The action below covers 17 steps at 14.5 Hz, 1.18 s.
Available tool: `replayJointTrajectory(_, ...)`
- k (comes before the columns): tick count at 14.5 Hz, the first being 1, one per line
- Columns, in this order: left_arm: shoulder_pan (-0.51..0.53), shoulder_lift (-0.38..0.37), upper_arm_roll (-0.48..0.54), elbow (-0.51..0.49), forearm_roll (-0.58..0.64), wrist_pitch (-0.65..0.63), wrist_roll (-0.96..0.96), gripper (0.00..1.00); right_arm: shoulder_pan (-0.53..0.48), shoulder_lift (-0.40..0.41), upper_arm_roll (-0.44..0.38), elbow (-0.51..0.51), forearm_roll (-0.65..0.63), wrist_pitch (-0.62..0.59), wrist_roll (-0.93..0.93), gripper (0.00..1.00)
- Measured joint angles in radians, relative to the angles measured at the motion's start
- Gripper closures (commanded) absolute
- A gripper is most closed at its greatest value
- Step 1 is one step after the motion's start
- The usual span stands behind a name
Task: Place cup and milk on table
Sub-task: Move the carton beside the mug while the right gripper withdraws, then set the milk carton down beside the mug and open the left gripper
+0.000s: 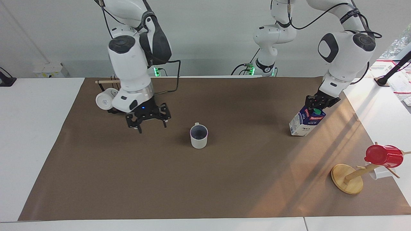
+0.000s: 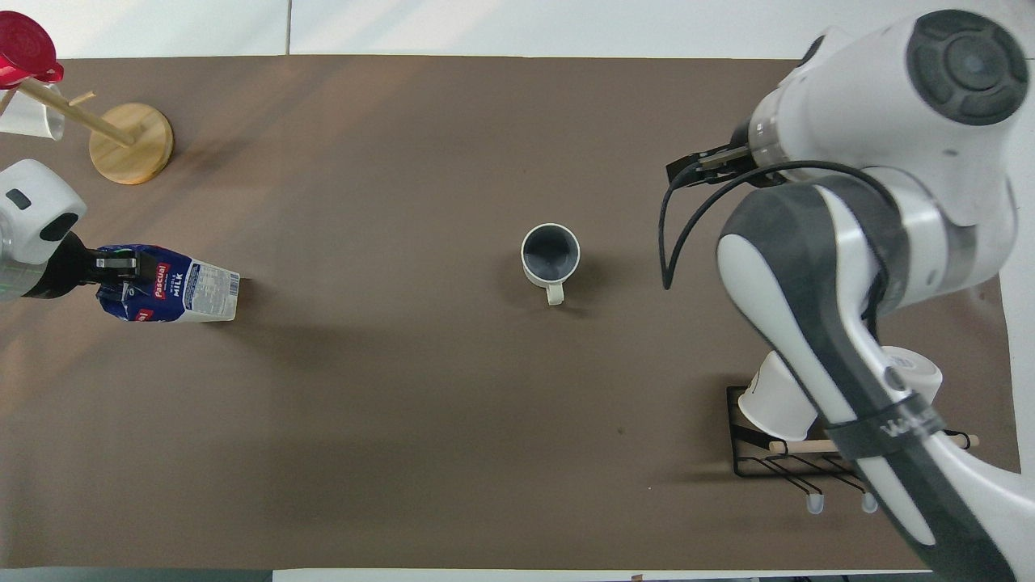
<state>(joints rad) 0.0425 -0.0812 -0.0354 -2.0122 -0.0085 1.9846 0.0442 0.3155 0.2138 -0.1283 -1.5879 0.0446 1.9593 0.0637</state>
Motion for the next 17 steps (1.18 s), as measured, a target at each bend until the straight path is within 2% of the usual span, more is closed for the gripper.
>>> replayJointTrajectory(2,-0.04,-0.001,-0.008,0.065,0.0,-0.059,-0.075,1.0,-0.073,-0.019,-0.001,0.014,0.0,-0.081,0.066,0.0)
replayJointTrajectory(4,-0.123,0.0,-0.015,0.096,0.014,-0.075,-0.204,1.0,-0.112,-0.031,-0.003,0.014,-0.001,-0.163,0.098,0.0)
replayJointTrajectory(9,-0.373,0.025,-0.024,0.142,0.031,-0.074,-0.568,1.0,-0.231,-0.063,-0.008,0.015,-0.005,-0.227,0.111,0.0)
replayJointTrajectory(11,-0.458,0.059,-0.026,0.183,0.053,-0.073,-0.699,1.0,-0.26,-0.111,-0.009,0.017,-0.032,-0.262,0.098,0.0)
replayJointTrajectory(14,-0.558,0.129,-0.026,0.247,0.086,-0.073,-0.838,1.0,-0.254,-0.177,0.004,0.043,-0.086,-0.381,0.042,0.0)
replayJointTrajectory(17,-0.615,0.22,-0.026,0.324,0.113,-0.073,-0.915,1.0,-0.236,-0.184,0.024,0.153,-0.089,-0.517,0.038,0.0)
